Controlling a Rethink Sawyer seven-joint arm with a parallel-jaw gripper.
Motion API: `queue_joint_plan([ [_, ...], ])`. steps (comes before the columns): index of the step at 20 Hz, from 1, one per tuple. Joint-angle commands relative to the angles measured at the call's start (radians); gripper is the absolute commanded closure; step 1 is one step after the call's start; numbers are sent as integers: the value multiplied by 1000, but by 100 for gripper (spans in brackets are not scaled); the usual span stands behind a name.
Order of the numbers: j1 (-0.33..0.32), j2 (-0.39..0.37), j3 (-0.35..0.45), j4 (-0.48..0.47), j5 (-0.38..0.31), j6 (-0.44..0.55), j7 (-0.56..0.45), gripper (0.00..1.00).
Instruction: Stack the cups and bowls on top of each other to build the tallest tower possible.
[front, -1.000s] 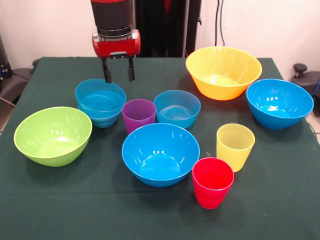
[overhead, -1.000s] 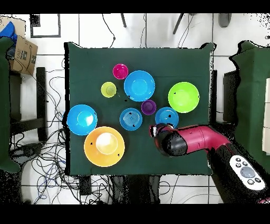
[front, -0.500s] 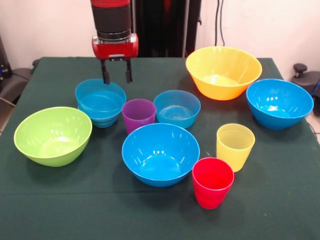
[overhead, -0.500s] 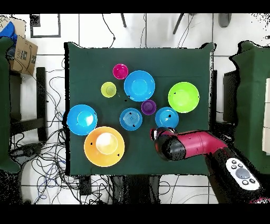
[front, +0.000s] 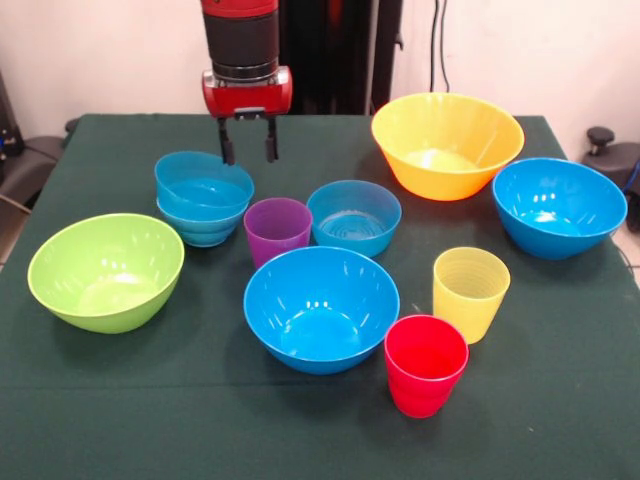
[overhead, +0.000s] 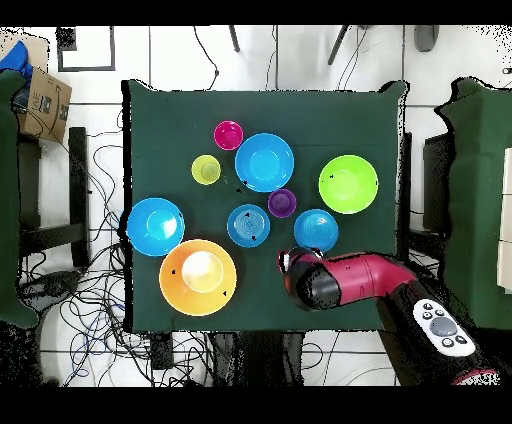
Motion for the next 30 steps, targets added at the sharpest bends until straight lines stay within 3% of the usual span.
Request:
queue_joint_plan([
  [1, 51, 42, -39, 49, 35, -35, 142, 0],
  [21, 67, 8, -45, 90, 105, -30, 105, 0],
  [30, 149, 17, -92, 99, 140, -104, 182, 0],
])
